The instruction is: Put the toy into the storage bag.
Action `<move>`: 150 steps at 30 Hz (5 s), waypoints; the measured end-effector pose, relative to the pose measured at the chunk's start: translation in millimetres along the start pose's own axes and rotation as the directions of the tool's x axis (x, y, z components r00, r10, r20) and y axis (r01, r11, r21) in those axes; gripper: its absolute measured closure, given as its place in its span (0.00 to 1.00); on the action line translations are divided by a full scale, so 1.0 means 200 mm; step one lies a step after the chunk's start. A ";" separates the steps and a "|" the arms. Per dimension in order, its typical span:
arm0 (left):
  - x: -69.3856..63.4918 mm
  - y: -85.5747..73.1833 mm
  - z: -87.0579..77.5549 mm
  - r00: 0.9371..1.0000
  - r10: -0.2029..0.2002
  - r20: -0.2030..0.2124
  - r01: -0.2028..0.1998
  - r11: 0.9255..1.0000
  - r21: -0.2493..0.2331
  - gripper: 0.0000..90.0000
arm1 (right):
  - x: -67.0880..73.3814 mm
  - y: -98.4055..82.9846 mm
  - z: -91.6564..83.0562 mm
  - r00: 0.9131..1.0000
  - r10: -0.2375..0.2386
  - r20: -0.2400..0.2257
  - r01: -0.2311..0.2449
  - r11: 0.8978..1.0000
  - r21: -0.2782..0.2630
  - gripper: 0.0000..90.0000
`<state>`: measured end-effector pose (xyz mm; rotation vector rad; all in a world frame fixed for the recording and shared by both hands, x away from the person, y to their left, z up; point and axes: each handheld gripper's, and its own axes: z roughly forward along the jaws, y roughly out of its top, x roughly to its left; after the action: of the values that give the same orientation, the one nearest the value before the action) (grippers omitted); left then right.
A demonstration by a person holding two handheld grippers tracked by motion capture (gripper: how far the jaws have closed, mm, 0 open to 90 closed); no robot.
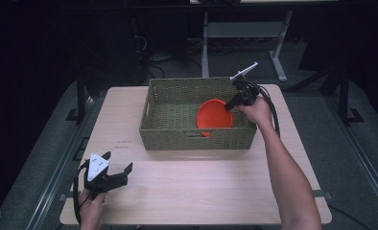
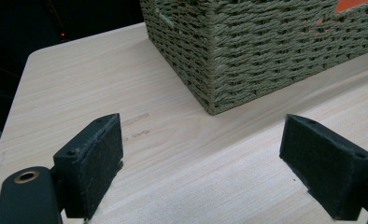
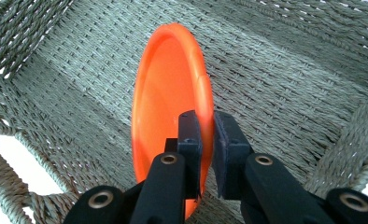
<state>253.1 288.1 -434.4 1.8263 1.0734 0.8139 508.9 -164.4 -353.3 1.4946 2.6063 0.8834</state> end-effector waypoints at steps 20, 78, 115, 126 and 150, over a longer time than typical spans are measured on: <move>0.00 0.00 0.00 1.000 0.004 0.002 -0.004 1.000 0.003 0.14 | 0.00 0.00 0.00 0.998 0.002 0.059 -0.004 1.000 0.030 0.80; -0.01 0.00 0.00 1.000 0.010 0.004 -0.010 1.000 0.014 0.14 | 0.13 -0.19 -0.36 0.992 -0.077 -0.097 0.062 0.987 -0.149 0.29; -0.01 0.00 0.00 1.000 0.012 -0.001 -0.012 1.000 0.016 0.14 | 0.05 -0.48 -0.51 0.992 -0.058 -0.116 0.034 0.980 -0.195 0.26; -0.02 0.00 0.00 1.000 0.013 0.002 -0.013 1.000 0.016 0.14 | 0.04 -0.59 -0.53 0.991 -0.062 -0.115 0.038 0.978 -0.205 0.26; -0.02 0.00 0.00 1.000 0.018 -0.004 -0.018 1.000 0.021 0.14 | -0.01 -0.84 -0.48 0.994 -0.051 -0.096 0.031 0.980 -0.197 0.26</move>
<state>251.2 284.9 -434.7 1.8552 1.0735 0.8202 351.4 -275.9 -352.2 1.3761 2.5177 1.1999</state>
